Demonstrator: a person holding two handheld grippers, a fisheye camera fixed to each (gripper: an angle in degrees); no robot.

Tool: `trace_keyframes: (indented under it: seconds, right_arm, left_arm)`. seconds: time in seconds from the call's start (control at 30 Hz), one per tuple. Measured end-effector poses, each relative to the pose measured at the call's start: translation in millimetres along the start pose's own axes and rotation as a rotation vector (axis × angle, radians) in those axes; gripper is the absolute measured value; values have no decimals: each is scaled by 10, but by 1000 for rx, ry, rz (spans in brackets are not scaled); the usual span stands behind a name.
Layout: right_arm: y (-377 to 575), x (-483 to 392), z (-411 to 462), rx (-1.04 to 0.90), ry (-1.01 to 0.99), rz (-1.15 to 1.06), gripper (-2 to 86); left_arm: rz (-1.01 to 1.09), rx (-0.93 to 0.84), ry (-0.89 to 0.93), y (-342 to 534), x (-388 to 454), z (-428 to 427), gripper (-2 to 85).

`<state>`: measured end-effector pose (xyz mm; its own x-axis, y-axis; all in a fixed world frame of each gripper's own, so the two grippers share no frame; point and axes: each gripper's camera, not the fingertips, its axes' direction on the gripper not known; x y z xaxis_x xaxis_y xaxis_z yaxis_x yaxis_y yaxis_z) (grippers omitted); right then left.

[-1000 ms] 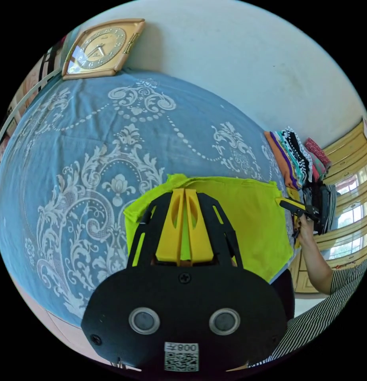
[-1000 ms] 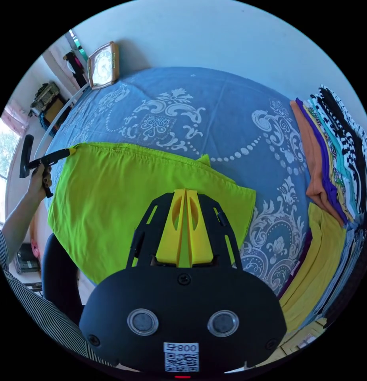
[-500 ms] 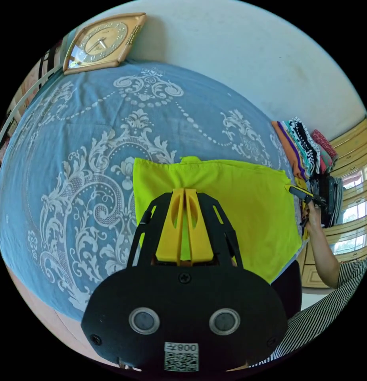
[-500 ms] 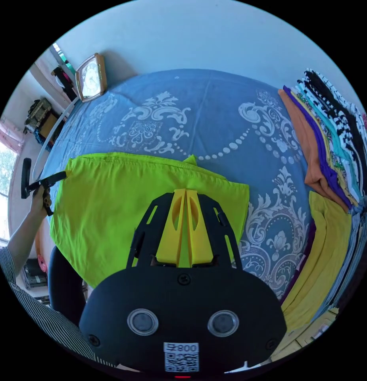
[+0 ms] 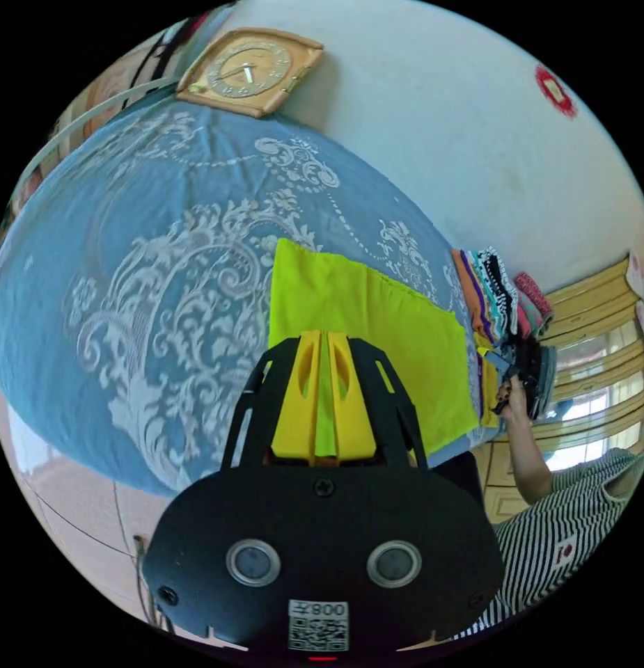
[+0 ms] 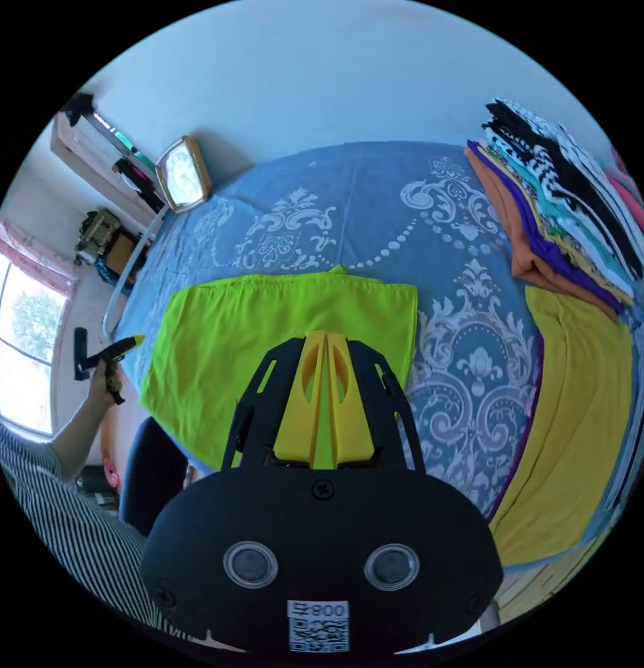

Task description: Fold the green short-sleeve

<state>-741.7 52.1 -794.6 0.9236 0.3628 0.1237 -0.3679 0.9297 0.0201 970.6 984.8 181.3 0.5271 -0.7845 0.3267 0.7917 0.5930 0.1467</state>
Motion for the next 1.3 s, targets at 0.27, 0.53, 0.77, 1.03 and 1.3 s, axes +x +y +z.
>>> trace_keyframes:
  seconds: [0.27,0.53,0.77,1.03,1.3]
  right_arm:
    - [1764,940,-411,-59,-251,231,31]
    - [3098,1576,-546,-43,-328,388,73]
    - [3652,1806,-402,-58,-356,418,55]
    - [4274,1903,-439,-103,-391,362,7]
    - [4910,1980,-329,-133,-418,390,4]
  left_arm:
    - [-176,-97,151,1019,-678,-187,86]
    - [-180,-167,131,1367,-837,-212,33]
    - [-173,-181,144,1563,-742,-355,6]
    - [-151,-180,143,1842,-502,-691,2]
    - [-193,-209,129,2048,-107,-791,2]
